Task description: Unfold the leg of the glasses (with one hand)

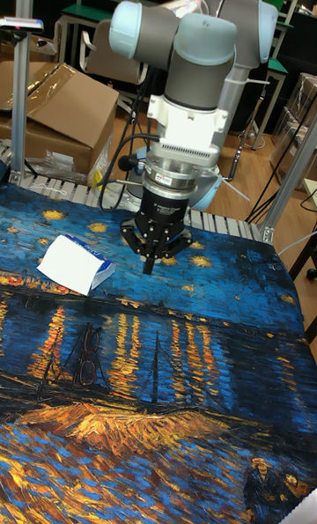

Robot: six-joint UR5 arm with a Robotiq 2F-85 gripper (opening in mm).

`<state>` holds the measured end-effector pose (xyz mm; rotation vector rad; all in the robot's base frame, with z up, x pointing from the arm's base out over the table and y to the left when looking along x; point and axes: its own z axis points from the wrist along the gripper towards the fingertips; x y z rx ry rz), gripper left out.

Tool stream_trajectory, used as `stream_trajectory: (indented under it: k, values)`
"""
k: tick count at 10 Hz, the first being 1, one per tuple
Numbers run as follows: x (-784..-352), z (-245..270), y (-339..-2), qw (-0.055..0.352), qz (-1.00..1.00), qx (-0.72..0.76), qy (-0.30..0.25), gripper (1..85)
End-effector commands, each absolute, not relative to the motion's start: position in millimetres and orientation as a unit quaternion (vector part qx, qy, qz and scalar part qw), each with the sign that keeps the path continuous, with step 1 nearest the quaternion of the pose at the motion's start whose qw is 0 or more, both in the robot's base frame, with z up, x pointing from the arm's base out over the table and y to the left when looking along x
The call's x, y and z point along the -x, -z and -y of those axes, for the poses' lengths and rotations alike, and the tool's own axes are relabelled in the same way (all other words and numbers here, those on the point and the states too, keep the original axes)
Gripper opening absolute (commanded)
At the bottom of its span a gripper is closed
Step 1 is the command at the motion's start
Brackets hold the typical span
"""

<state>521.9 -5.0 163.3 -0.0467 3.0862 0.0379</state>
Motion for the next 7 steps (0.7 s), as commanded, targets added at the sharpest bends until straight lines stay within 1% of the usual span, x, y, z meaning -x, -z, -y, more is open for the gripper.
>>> stream_trajectory:
  k: [1, 5, 6, 7]
  values:
    - [-522.2, 9.0, -160.1, 0.038, -0.999, 0.023, -0.012, 1.0]
    - [-525.8, 14.5, -162.0, 0.045, -0.998, 0.043, -0.003, 1.0]
    - [-527.0, 8.9, -162.2, 0.048, -0.998, 0.034, -0.014, 1.0]
    - [-530.6, 12.9, -162.5, 0.054, -0.998, 0.04, -0.006, 1.0]
